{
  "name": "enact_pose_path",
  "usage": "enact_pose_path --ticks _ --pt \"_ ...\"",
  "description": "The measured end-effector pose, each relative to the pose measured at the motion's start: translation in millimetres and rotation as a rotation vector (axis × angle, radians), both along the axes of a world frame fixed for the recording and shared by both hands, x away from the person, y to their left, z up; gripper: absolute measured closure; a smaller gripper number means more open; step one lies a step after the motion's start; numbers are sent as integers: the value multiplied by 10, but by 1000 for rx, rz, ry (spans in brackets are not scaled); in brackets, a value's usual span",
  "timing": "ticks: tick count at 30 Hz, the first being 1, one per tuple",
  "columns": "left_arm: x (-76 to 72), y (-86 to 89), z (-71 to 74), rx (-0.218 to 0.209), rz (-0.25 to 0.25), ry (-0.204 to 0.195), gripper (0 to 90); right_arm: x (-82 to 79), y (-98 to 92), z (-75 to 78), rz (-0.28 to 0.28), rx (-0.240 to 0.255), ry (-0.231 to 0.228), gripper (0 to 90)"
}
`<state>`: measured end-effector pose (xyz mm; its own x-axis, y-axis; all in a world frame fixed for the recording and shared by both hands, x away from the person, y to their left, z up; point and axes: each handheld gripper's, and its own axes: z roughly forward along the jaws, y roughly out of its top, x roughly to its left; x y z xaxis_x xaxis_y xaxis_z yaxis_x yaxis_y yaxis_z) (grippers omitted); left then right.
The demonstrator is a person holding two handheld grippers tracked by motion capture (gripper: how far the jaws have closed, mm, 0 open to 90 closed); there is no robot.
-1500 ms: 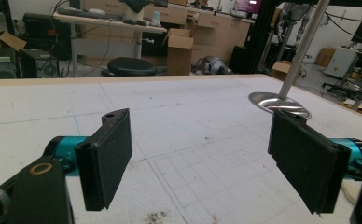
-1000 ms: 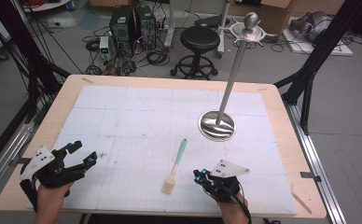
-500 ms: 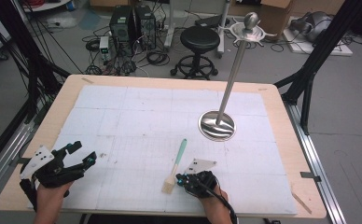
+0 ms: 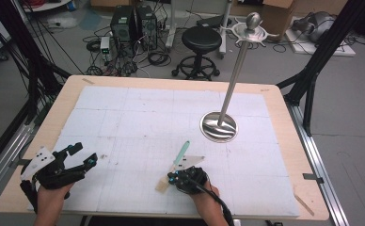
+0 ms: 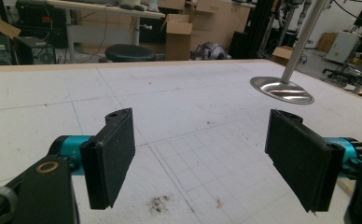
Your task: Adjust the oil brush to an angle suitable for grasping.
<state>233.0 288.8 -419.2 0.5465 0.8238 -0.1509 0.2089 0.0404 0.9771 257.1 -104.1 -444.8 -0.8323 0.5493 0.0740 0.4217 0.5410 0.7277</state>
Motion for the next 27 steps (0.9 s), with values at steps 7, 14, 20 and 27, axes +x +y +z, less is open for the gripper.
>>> enact_pose_path --ticks 7,14,20,27 --pt "0 -5 -1 3 -4 5 246 75 237 11 20 -8 7 896" --pt "15 -23 -12 15 -13 14 247 142 407 -22 23 47 42 896" --pt "18 -34 -17 26 -15 19 248 190 555 -46 31 72 43 896" --pt "17 -28 -21 30 -15 23 248 282 659 -50 32 104 49 896"
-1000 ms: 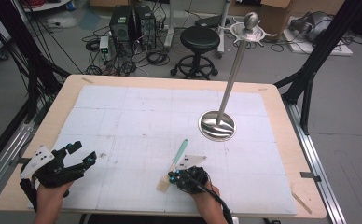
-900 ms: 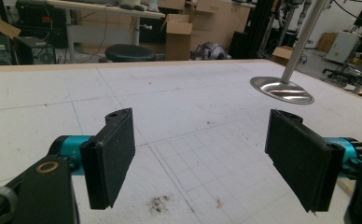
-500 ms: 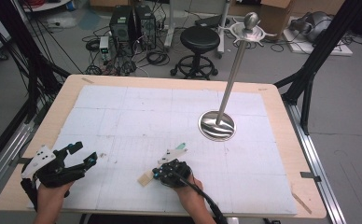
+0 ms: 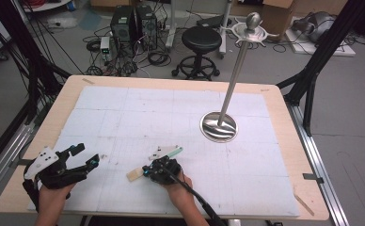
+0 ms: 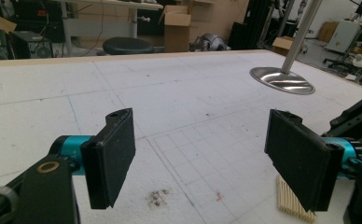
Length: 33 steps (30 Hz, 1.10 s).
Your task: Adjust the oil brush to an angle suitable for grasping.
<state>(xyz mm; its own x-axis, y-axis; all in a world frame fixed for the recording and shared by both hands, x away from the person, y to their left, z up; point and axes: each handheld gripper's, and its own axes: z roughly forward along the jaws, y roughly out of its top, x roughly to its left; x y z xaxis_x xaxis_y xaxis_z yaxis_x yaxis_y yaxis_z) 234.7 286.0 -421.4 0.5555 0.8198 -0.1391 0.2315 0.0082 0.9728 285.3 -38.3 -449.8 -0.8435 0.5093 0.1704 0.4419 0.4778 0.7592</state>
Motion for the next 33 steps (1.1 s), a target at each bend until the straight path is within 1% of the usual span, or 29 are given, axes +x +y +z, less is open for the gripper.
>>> enact_pose_path --ticks 1,3,4,5,6,7,8,10,11,14,15,19,20,22,23,26,28,29,31,32,33 --pt "-1 5 -1 1 0 0 248 8 -76 48 -7 5 -20 896" --pt "4 4 -7 0 -1 2 248 11 -217 124 -31 24 -34 895" --pt "8 0 -11 7 -6 5 248 11 -217 124 -31 24 -34 895" --pt "8 -10 -13 10 -9 9 248 15 -306 164 -45 34 -41 896" --pt "7 -18 -11 15 -13 8 248 15 -407 206 -67 43 -50 896" --pt "6 -31 -9 14 -14 6 248 4 -642 291 -106 63 -62 896" --pt "4 -38 -5 20 -18 5 248 4 -642 291 -106 63 -62 896" --pt "7 -60 -7 18 -23 4 248 -32 -908 375 -152 85 -81 896" --pt "9 -64 -8 23 -26 5 248 -57 -1048 412 -175 104 -91 895" --pt "7 -73 -7 24 -28 8 248 -179 -1495 506 -259 191 -117 883" --pt "6 -75 -5 23 -30 7 247 -224 -1631 532 -288 202 -137 875" --pt "5 -86 3 25 -31 4 247 -441 -2085 632 -387 208 -192 837" --pt "6 -90 3 27 -33 4 247 -490 -2179 649 -407 213 -212 829" --pt "5 -101 4 24 -38 5 248 -597 -2337 675 -450 220 -228 799" --pt "4 -106 5 26 -38 5 247 -639 -2405 677 -465 216 -242 773" --pt "-7 -119 13 22 -47 3 247 -748 -2552 657 -525 196 -276 653" --pt "-14 -116 23 21 -53 -2 247 -794 -2631 614 -559 191 -298 538" --pt "-15 -119 26 16 -53 -5 247 -817 -2669 582 -585 195 -298 467" --pt "-21 -121 38 12 -55 -9 244 -837 -2708 561 -613 186 -309 396" --pt "-22 -126 41 8 -57 -11 243 -860 -2730 573 -638 164 -338 303" --pt "-24 -129 44 10 -62 -13 243 -860 -2730 573 -638 164 -338 303"
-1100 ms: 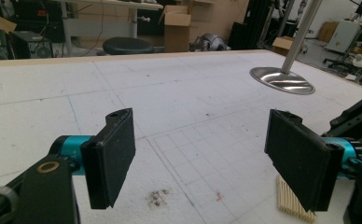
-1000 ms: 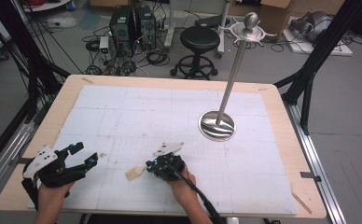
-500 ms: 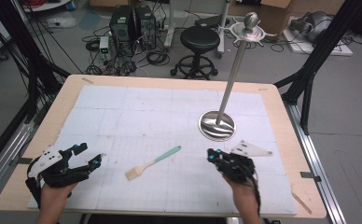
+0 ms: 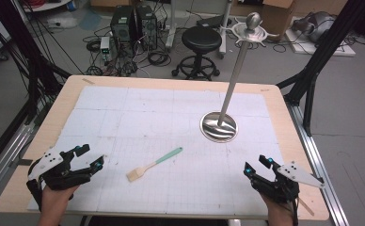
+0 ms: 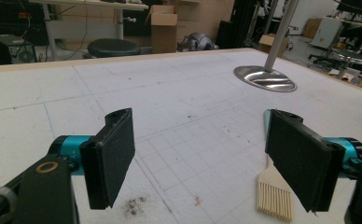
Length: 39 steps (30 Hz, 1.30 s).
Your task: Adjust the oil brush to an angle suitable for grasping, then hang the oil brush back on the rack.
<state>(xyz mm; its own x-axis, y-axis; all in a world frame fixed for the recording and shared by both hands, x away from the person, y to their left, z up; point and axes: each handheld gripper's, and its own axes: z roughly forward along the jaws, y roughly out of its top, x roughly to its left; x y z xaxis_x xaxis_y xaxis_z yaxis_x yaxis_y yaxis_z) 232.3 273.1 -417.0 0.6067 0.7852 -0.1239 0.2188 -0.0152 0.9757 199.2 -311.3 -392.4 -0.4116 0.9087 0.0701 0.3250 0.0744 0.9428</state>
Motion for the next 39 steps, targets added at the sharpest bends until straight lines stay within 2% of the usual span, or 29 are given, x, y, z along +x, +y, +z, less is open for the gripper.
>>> enact_pose_path --ticks 4,11,14,20,25,30,33,37,39 --pt "-11 -18 10 1 -5 -2 239 -40 -19 28 -22 -35 -26 271" --pt "-27 10 9 -9 9 4 229 -49 -93 29 -69 18 -34 200" --pt "-33 0 8 -3 18 3 229 -65 -90 4 -58 12 -27 197" --pt "-7 -25 -18 39 32 25 232 -37 -83 -41 -47 10 -7 184" --pt "16 -23 -40 39 30 41 232 -8 -74 -62 -36 4 11 184" --pt "8 -34 -38 40 23 40 231 -23 -64 -62 -37 2 12 184" --pt "19 -44 -64 62 21 57 232 -15 -60 -67 -39 14 20 184" --pt "37 -94 -77 50 -8 79 223 18 -29 -81 -26 8 29 184" --pt "73 -168 -76 61 -30 96 196 23 -16 -91 -15 -6 36 185"
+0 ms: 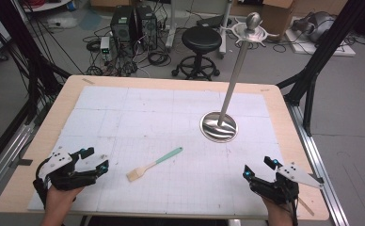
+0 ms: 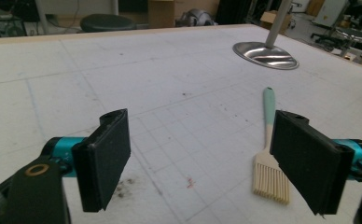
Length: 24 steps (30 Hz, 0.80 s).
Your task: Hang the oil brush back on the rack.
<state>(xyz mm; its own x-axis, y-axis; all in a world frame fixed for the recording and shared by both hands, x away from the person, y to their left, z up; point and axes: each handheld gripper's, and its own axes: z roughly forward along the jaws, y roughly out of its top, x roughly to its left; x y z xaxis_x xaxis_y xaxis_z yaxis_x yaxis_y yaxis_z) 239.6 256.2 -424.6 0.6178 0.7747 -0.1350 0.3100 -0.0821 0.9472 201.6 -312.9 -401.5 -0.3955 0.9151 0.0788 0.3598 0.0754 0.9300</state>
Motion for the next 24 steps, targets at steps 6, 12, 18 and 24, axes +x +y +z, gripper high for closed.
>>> enact_pose_path --ticks 6,12,18,24 --pt "179 -272 -4 36 -98 86 260 -5 -55 -32 -2 -3 22 185" --pt "314 -641 2 101 -227 129 329 1 -59 -42 5 -2 33 185" --pt "456 -973 -29 160 -297 166 399 1 -45 -23 4 16 28 185" --pt "565 -1189 -85 222 -328 207 433 13 -49 -36 15 2 30 186"
